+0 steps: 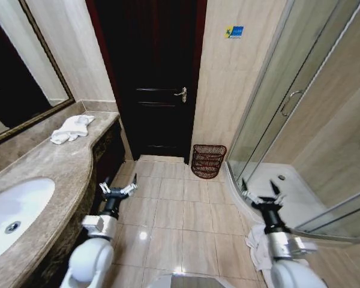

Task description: Discard the used towel into the hamper.

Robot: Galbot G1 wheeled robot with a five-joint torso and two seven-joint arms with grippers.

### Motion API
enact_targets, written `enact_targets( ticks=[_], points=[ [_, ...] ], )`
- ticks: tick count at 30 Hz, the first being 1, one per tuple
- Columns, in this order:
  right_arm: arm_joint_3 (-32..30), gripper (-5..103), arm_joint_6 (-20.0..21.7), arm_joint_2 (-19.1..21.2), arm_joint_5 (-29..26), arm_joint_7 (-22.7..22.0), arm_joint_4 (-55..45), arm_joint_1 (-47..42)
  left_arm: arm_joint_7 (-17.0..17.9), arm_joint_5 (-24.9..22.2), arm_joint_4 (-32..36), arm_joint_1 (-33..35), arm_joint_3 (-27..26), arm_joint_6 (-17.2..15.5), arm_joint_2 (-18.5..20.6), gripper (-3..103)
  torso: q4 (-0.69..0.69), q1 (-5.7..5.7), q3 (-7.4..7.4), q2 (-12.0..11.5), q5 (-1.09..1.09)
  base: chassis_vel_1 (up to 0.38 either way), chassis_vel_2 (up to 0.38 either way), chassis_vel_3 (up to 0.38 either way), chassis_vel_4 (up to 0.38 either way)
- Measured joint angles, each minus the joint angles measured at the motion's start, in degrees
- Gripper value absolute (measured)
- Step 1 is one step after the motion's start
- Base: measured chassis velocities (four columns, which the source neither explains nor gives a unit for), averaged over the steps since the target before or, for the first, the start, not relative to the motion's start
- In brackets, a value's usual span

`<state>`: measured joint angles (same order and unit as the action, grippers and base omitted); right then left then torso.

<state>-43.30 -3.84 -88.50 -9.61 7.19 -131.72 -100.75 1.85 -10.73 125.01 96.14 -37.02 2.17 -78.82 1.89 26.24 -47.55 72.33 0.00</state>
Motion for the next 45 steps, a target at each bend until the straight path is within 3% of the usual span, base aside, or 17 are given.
enact_targets(
  ticks=[6,11,18,23,28,37,45],
  points=[
    [-0.8,100,8.0,-1.1,-2.0,-2.2,-8.3,3.4,0.7,-3.0,7.6,-0.9,-2.4,-3.0,1.5,100,0.01,0.00,0.00,0.0,0.00,0.000,0.000,0.000,0.000],
    [0.3,100,6.9,-1.6,1.2,-2.1,-6.8,2.3,1.8,-2.8,5.5,-2.2,-1.5,-4.4,2.1,100,-0.01,0.00,0.00,0.0,0.00,0.000,0.000,0.000,0.000],
    [0.3,100,6.1,-1.6,1.2,-1.8,-4.6,1.5,1.3,-7.5,3.1,-0.8,-1.8,-4.0,4.1,100,0.00,0.00,0.00,0.0,0.00,0.000,0.000,0.000,0.000],
    [0.5,100,10.0,-2.1,1.3,-1.7,-6.0,1.3,0.6,-9.8,3.5,0.1,-1.7,-3.8,6.3,100,0.00,0.00,0.00,0.0,-0.01,0.000,0.000,0.000,0.000],
    [0.0,100,10.2,-2.9,2.4,-1.5,-7.2,0.7,-0.2,-10.1,3.7,-1.1,-0.8,-3.4,7.9,100,0.00,0.00,0.00,0.0,0.00,0.000,0.000,0.000,0.000],
    [-0.4,100,6.9,-3.6,2.8,1.0,-6.4,0.8,0.3,-10.1,5.0,-0.8,-1.5,-3.6,8.0,100,0.00,0.00,0.00,0.0,0.00,0.000,0.000,0.000,0.000],
    [0.4,100,6.8,-3.0,4.1,-0.8,-5.6,1.7,1.0,-10.2,6.4,-1.0,-2.4,-5.9,6.8,100,0.00,0.00,0.00,0.0,0.00,0.000,0.000,0.000,0.000]
  ],
)
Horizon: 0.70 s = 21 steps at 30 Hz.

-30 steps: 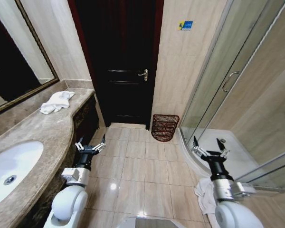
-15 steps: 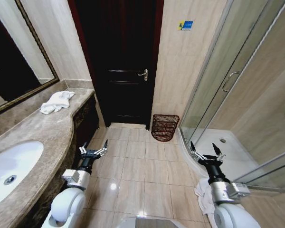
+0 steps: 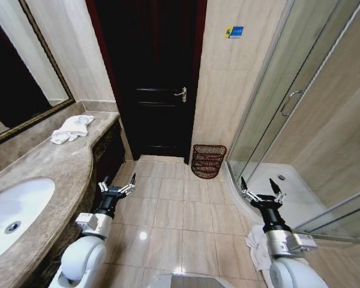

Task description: Discard the used towel into the hamper.

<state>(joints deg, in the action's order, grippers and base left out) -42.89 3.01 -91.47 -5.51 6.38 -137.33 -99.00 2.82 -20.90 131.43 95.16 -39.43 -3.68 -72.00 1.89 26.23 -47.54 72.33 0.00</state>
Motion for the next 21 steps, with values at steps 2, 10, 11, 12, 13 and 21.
enact_targets(
  ticks=[2,10,11,12,13,21],
  points=[
    [0.0,100,0.2,0.0,0.1,-0.2,0.6,0.4,0.2,0.0,0.0,-0.4,-0.1,-0.7,0.0,100,0.00,0.00,0.00,0.0,0.00,0.000,0.000,0.000,0.000],
    [0.2,100,0.7,-0.5,0.8,-0.5,1.3,0.6,0.5,0.2,0.9,-0.9,-1.0,-1.6,1.0,100,0.00,0.00,0.00,0.0,0.00,0.000,0.000,0.000,0.000],
    [0.2,100,0.7,-0.6,1.0,-0.4,1.5,0.6,0.5,0.2,1.0,-1.1,-0.9,-1.8,1.0,100,0.00,0.00,0.00,0.0,0.00,0.000,0.000,0.000,0.000],
    [0.2,100,0.6,-0.6,1.2,-0.4,1.8,0.7,0.5,0.2,1.1,-1.4,-0.6,-1.9,0.9,100,0.00,0.00,0.00,0.0,0.00,0.000,0.000,0.000,0.000],
    [0.2,100,0.2,-0.6,1.3,-0.6,2.1,0.7,0.5,0.2,1.3,-1.6,-0.2,-2.1,0.7,100,0.00,0.00,0.00,0.0,0.00,0.000,0.000,0.000,0.000],
    [-0.9,100,-1.0,-0.7,1.2,-0.9,2.6,-0.4,-0.2,0.7,0.0,-2.5,1.2,-2.3,0.4,100,-0.01,0.00,0.00,0.0,0.00,0.000,0.000,0.000,0.000]
  ],
)
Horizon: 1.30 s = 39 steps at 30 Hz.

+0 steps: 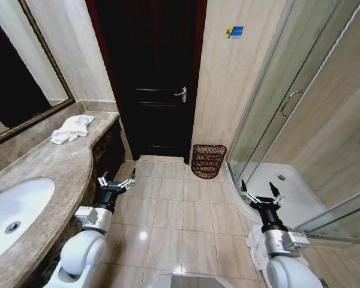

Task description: Discard the used towel into the hamper.

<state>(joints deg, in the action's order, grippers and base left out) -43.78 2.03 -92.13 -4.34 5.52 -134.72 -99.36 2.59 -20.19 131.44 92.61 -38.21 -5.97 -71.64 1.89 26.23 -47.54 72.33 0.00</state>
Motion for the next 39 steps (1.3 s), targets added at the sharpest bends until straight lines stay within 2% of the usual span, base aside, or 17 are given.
enact_targets(
  ticks=[21,39],
  points=[
    [0.6,100,-0.1,0.0,-0.2,0.1,-0.9,0.2,0.2,0.7,0.7,1.1,-0.2,-0.1,0.3,100,0.01,0.00,0.00,0.0,0.01,-0.047,0.050,0.048,-0.050],
    [0.9,100,1.5,0.1,-0.2,0.1,-1.3,1.2,1.6,4.0,0.2,4.3,-0.8,1.2,-0.5,100,0.01,0.01,0.00,0.0,0.00,-0.115,0.113,0.107,-0.115]
  ],
)
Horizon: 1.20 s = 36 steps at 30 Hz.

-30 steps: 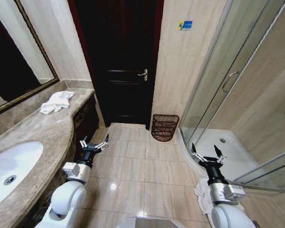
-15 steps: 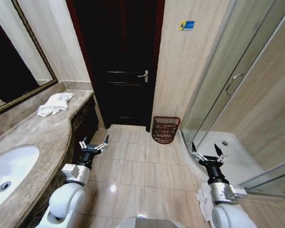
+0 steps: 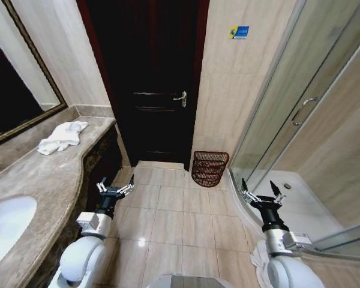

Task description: Discard the used towel into the hamper.

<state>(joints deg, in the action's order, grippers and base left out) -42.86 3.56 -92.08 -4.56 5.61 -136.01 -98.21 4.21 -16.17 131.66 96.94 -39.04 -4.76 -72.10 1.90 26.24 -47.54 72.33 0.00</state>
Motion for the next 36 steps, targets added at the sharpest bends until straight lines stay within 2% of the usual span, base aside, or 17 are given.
enact_targets(
  ticks=[16,36],
  points=[
    [0.1,100,0.8,0.1,0.0,-0.2,-0.5,0.3,-0.2,0.0,0.4,-0.3,0.1,-0.1,0.2,100,-0.01,0.00,0.00,0.0,0.01,-0.093,0.137,0.143,-0.091],
    [0.4,100,0.9,0.0,0.1,0.0,-0.6,0.0,-0.5,0.3,-1.2,-0.2,0.1,1.0,0.2,100,0.00,-0.01,0.00,0.0,-0.01,-0.021,0.214,0.215,-0.017]
  ],
)
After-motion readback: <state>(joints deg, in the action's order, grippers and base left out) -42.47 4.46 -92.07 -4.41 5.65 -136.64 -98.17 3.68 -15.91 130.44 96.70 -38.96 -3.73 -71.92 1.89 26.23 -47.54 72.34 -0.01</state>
